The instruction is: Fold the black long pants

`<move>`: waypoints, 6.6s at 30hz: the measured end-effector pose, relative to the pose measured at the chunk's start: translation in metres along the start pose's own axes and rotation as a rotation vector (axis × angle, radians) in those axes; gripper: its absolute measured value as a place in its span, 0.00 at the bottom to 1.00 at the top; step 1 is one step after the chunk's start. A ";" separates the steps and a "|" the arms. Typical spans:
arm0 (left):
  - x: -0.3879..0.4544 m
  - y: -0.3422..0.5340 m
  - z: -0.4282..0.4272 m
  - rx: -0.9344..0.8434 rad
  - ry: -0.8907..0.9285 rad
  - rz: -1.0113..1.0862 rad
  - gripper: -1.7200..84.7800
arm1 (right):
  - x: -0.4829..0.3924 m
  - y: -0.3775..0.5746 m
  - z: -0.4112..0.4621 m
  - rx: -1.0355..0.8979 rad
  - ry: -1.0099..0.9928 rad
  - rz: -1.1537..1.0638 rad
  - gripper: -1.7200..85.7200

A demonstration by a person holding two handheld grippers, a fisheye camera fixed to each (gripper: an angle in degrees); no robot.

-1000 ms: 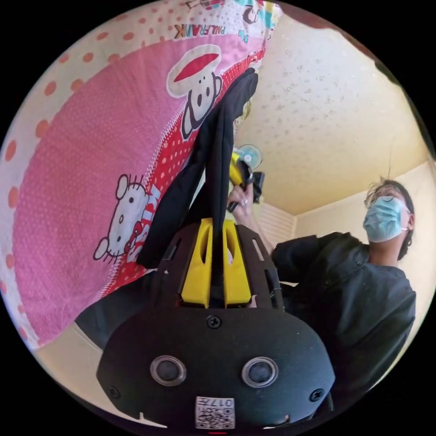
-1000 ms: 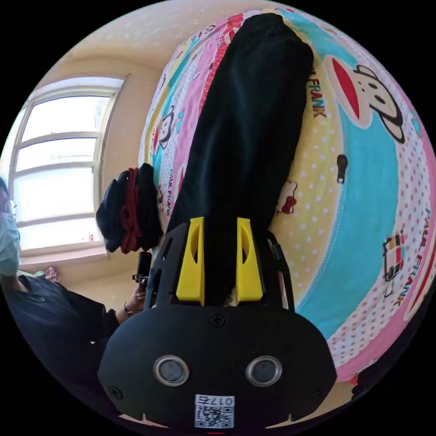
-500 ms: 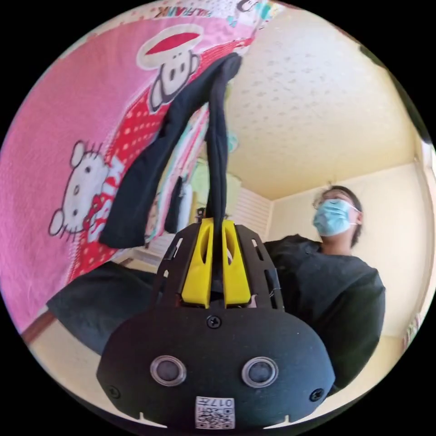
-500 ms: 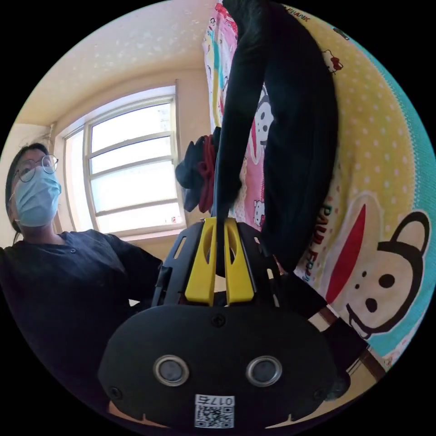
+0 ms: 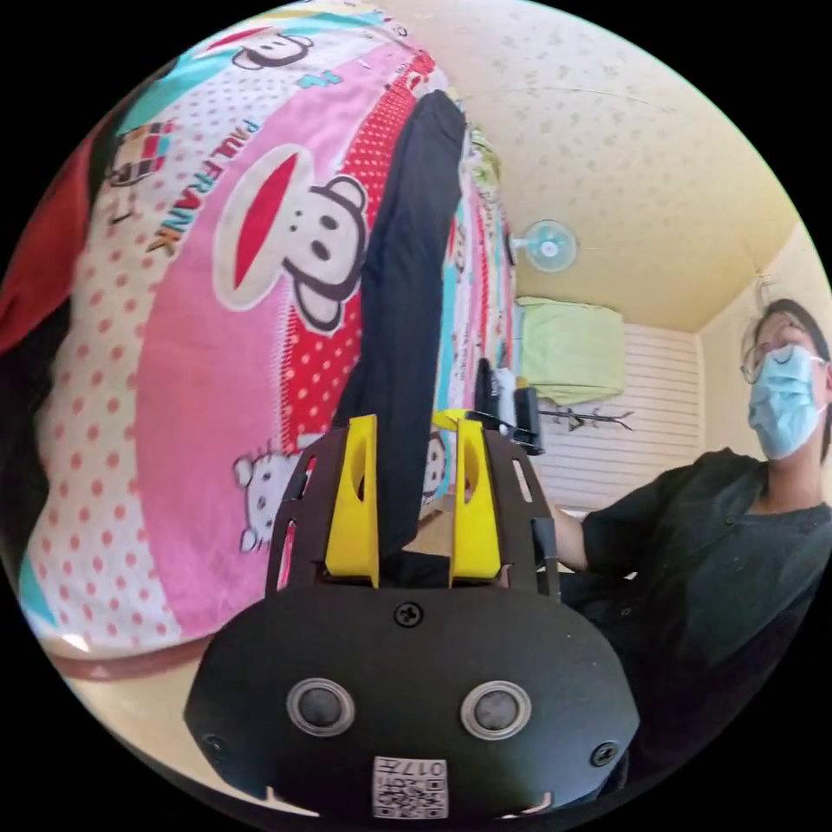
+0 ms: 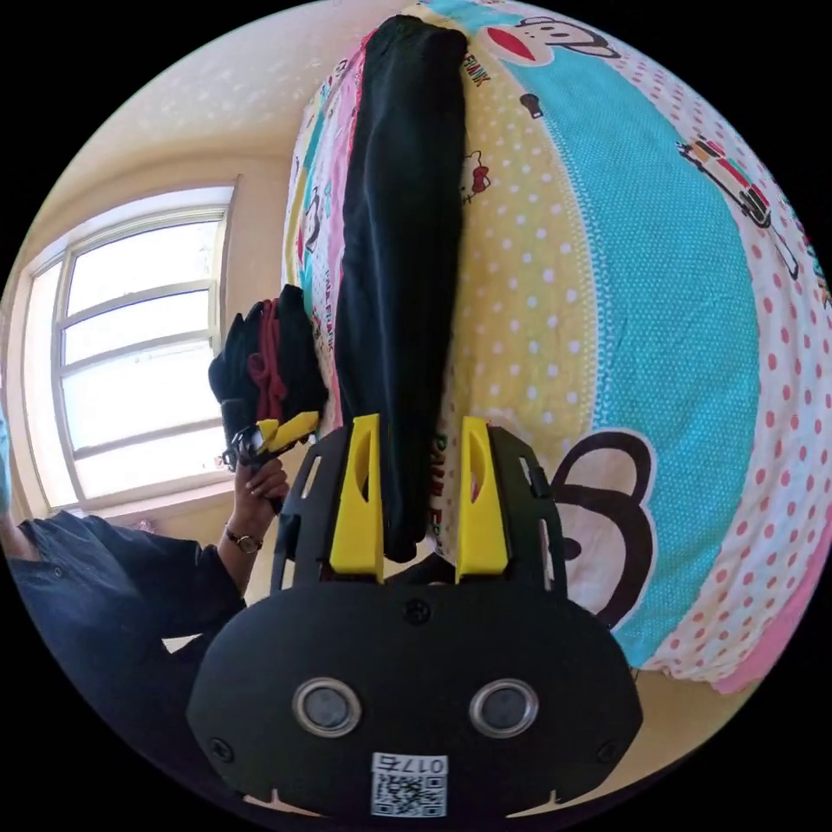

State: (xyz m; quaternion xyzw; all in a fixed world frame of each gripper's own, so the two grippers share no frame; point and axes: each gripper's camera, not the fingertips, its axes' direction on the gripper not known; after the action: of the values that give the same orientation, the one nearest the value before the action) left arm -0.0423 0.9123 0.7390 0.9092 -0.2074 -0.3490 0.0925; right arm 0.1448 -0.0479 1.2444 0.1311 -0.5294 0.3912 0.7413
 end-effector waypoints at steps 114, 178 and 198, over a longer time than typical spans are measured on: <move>0.055 -0.194 0.263 -0.438 -0.536 0.518 0.04 | 0.099 0.161 -0.098 -0.177 -0.732 -0.035 0.12; 0.061 0.076 0.248 -0.477 0.076 -0.074 0.21 | 0.060 0.122 -0.035 -0.298 -0.208 0.201 0.17; 0.179 0.045 -0.046 0.206 0.039 0.252 0.21 | -0.312 -0.051 0.073 -0.351 -0.413 -0.515 0.15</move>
State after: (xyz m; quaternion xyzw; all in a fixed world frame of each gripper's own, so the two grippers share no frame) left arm 0.0940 0.7937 0.6805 0.8873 -0.3526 -0.2937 0.0456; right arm 0.0904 -0.2633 1.0081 0.2073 -0.6765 0.0606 0.7041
